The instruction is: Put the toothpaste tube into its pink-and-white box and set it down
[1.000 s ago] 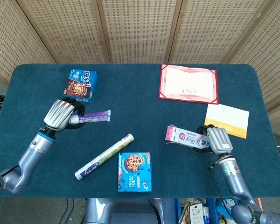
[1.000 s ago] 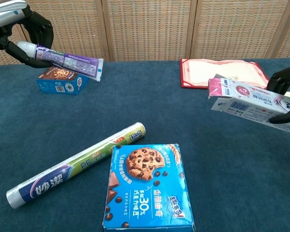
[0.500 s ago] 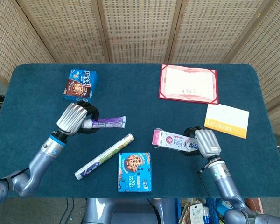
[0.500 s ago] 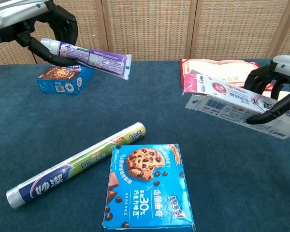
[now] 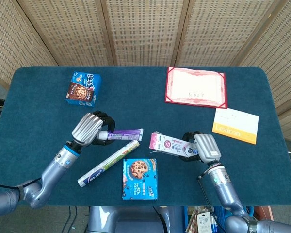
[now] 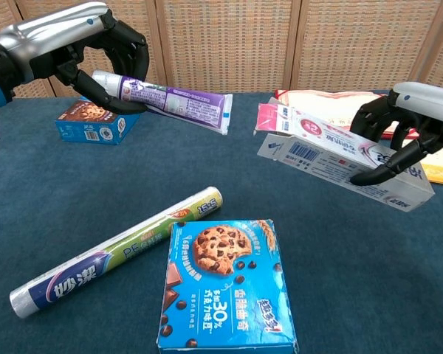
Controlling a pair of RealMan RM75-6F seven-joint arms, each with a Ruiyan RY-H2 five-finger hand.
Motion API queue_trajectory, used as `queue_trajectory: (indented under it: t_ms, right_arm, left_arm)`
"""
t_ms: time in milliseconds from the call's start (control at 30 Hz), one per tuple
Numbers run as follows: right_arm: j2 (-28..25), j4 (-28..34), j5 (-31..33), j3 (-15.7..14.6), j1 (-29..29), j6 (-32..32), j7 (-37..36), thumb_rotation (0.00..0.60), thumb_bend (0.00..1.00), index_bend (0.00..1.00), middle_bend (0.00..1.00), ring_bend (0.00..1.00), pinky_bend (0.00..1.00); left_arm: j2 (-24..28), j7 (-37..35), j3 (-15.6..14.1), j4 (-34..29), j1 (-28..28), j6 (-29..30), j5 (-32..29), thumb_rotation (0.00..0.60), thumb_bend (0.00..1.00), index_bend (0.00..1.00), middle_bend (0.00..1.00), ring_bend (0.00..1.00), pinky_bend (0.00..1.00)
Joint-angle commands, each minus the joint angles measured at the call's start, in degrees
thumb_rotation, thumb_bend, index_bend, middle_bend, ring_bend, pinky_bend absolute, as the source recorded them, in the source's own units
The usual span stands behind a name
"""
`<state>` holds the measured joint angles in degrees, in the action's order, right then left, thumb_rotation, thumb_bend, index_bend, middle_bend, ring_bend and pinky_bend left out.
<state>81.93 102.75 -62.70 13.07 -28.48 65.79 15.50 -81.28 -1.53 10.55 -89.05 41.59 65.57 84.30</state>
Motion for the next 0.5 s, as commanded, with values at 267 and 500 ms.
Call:
queue_trajectory:
  t_ms: [267,500]
  right_arm:
    - [0.2,1.1,1.7,0.3,-0.4,0.3,0.6,0.6,0.09,0.59,0.51,0.39,0.48]
    - [0.0,0.8,2.7,0.1,-0.5,0.3,0.5,0.6,0.09,0.59,0.51,0.39,0.48]
  left_arm:
    - [-0.8,-0.3,0.4,-0.9,-0.2,-0.3,-1.6,0.6,0.25,0.91,0.62,0.47,0.43]
    - [-1.5,-0.3,0.3,-0.8,0.0,-0.4,-1.6,0.6,0.25,0.91,0.62,0.47,0.43]
